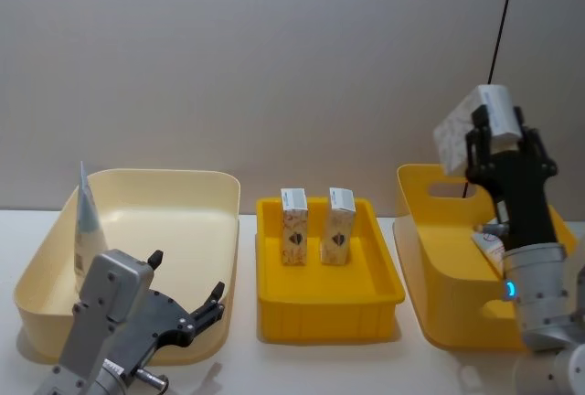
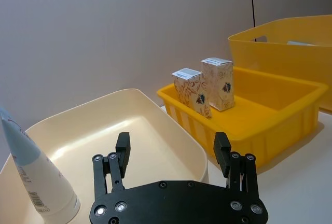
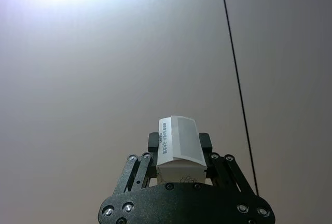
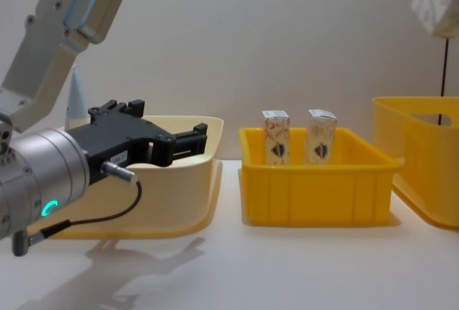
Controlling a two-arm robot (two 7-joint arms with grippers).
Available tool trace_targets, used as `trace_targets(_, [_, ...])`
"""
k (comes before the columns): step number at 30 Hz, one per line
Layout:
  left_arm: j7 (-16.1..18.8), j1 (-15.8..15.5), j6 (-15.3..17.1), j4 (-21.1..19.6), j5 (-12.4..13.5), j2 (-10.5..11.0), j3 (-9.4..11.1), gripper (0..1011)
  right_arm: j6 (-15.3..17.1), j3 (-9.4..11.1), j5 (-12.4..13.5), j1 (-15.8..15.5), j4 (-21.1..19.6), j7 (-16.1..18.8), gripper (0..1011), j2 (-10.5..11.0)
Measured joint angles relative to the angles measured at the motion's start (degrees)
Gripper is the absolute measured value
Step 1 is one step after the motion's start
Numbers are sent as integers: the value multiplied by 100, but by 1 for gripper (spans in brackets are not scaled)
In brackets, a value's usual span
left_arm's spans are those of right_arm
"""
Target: Bimanual collaborative sorting of washing and personal care products
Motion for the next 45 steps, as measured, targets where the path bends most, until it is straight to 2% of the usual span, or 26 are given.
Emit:
trace_targets(10, [0,0,0,0,0,0,0,1003,491,172,-179,-286,-547,-279,435,86])
trace_targets(16, [0,0,0,0,0,0,0,1003,1066,220,-443,-466,-902,-514,435,155])
trace_targets(26, [0,0,0,0,0,0,0,1003,1974,231,-840,-599,-1201,-804,435,241])
trace_targets(35, [0,0,0,0,1,0,0,1003,2776,179,-1168,-583,-1185,-979,435,281])
trace_targets(41, [0,0,0,0,0,0,0,1003,3219,112,-1322,-507,-1010,-1035,434,275])
trace_targets(45, [0,0,0,0,0,0,0,1003,3399,71,-1394,-451,-870,-1054,434,255])
